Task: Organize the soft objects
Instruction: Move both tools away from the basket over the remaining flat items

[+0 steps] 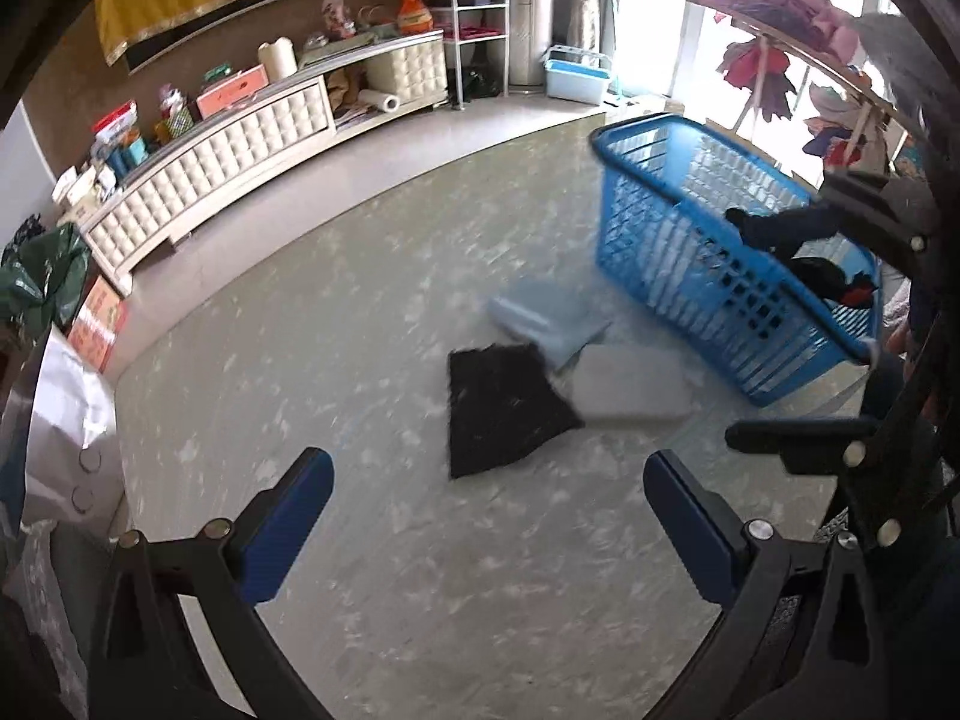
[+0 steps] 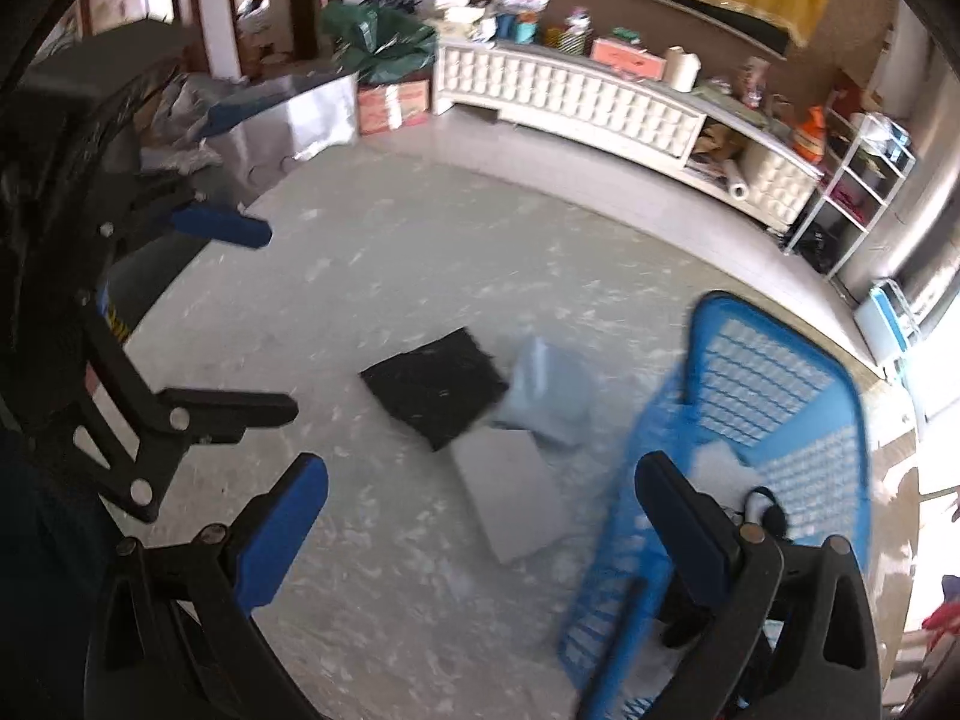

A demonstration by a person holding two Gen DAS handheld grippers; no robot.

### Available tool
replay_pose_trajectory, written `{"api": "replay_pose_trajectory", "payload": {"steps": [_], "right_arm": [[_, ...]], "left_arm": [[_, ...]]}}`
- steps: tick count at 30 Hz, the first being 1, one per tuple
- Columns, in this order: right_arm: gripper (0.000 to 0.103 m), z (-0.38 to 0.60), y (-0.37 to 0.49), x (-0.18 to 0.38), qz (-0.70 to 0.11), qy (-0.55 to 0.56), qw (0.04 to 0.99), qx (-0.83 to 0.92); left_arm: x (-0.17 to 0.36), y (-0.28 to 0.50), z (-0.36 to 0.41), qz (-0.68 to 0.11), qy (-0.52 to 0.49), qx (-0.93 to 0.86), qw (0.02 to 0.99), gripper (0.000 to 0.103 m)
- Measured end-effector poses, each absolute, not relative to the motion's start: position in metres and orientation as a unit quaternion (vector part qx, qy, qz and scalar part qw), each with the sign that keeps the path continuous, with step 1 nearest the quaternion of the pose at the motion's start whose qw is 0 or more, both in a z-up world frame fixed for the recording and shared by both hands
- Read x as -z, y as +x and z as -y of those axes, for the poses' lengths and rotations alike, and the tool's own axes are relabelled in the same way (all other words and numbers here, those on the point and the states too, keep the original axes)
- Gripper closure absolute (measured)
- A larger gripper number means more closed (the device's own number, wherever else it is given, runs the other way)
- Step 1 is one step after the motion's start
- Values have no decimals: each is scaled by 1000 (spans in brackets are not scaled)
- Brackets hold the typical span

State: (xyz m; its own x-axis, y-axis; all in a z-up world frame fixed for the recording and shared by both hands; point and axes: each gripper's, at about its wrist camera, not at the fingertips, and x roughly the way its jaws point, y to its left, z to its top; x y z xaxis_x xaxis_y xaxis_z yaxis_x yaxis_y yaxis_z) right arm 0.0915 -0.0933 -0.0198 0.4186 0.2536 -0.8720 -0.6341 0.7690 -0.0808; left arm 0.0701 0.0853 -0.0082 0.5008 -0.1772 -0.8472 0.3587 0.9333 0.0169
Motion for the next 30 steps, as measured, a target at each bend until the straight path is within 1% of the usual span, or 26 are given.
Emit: {"api": "replay_pose_trajectory", "payload": {"steps": [10,13,19,27,30], "right_arm": [[0,66,112,81,-520,-217,781,-270],[0,60,114,90,-507,-264,785,-238],[0,47,114,102,-504,-285,778,-244],[1,55,140,132,-557,-239,764,-219],[4,56,146,144,-574,-233,757,-209]], "left_arm": [[39,74,-99,-505,94,153,844,0],[47,77,-96,-509,98,152,842,0],[57,83,-96,-518,104,149,836,0],[71,89,-100,-527,101,143,832,0],[73,92,-101,-527,96,144,832,0]]}}
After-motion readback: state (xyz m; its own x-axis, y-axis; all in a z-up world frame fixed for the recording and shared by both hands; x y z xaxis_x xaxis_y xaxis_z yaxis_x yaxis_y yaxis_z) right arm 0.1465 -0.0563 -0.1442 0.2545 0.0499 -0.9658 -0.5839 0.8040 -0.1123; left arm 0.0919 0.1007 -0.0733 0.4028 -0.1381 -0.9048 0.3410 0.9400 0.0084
